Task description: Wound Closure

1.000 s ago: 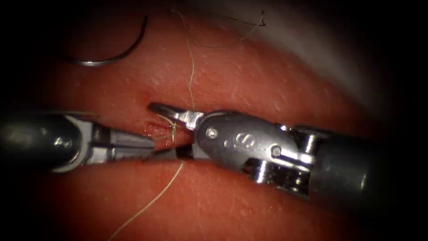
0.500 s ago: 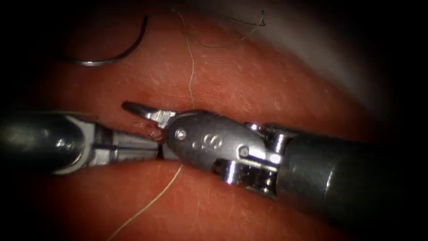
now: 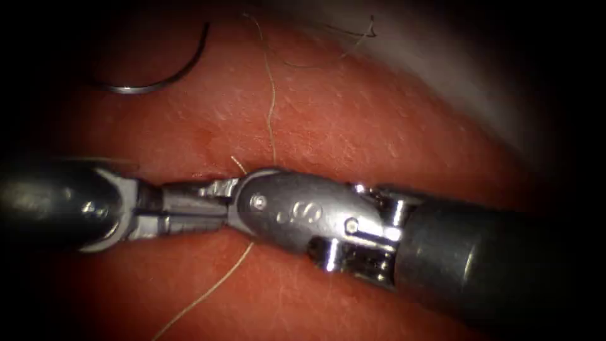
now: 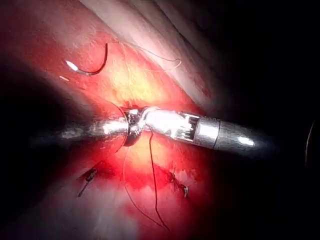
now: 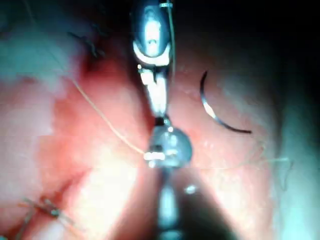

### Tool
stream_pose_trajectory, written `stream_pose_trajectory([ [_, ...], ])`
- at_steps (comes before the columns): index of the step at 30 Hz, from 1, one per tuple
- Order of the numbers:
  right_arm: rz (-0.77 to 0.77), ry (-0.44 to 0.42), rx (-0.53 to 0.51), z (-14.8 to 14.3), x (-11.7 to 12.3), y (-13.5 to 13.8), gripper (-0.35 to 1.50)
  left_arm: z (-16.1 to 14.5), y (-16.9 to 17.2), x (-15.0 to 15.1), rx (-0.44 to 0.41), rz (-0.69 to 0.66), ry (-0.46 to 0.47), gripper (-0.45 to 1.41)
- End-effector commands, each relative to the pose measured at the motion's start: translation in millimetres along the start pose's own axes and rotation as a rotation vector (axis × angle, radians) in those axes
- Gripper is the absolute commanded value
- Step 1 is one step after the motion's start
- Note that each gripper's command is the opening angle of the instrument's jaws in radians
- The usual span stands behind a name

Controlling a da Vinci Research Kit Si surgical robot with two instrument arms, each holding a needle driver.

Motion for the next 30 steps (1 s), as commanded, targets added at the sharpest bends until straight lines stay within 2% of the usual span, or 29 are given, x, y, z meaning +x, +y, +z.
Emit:
stream_pose_trajectory([
  [1, -0.006, -0.004, 0.013, 0.7, 0.0, 0.2, -0.35, 0.4, 0.4, -0.3, -0.002, 0.002, 0.0, -0.35],
  [4, -0.005, -0.001, 0.002, 0.3, 0.3, 0.0, -0.35, -0.2, 0.6, -0.6, -0.007, 0.006, 0.003, -0.35],
  [5, -0.002, 0.003, -0.025, -0.1, 0.6, 0.1, 0.05, -0.6, 0.7, -0.7, -0.009, 0.007, 0.005, -0.35],
  [6, 0.003, 0.006, -0.062, -0.5, 0.9, 0.2, 0.57, -1.1, 0.8, -0.9, -0.013, 0.008, 0.007, -0.35],
  [7, 0.021, 0.016, -0.149, -1.9, 2.0, 0.9, 1.46, -2.5, 0.8, -1.0, -0.024, 0.01, 0.013, -0.35],
  [11, 0.052, 0.038, -0.179, -5.4, 3.7, 2.1, 1.48, -4.6, 0.0, -0.9, -0.044, 0.005, 0.022, -0.35],
  [12, 0.063, 0.055, -0.19, -7.1, 4.2, 2.5, 1.48, -5.3, -0.3, -0.9, -0.05, 0.004, 0.025, -0.35],
  [15, 0.074, 0.056, -0.199, -9.1, 4.5, 3.1, 1.48, -5.8, -0.4, -1.5, -0.057, 0.009, 0.03, -0.35],
  [19, 0.084, 0.05, -0.225, -11.4, 4.3, 4.0, 1.48, -7.1, 0.4, -3.6, -0.066, 0.035, 0.037, -0.35],
  [24, 0.094, 0.034, -0.256, -13.8, 3.7, 5.3, 1.48, -9.5, 1.5, -7.3, -0.109, -0.016, 0.012, -0.35],
  [25, 0.097, 0.029, -0.267, -14.3, 3.4, 5.7, 1.48, -9.9, 1.7, -8.3, -0.114, -0.078, 0.01, 0.08],
  [26, 0.092, 0.027, -0.271, -14.7, 3.2, 6.0, 1.48, -9.9, 1.5, -9.3, -0.135, -0.199, 0.022, 0.24],
  [29, 0.099, 0.026, -0.274, -15.1, 2.9, 6.2, 1.48, -9.6, 1.4, -10.8, -0.14, -0.321, 0.025, 0.22],
  [30, 0.099, 0.026, -0.274, -15.1, 2.9, 6.2, 1.48, -9.4, 1.4, -11.2, -0.139, -0.346, 0.025, 0.26],
])
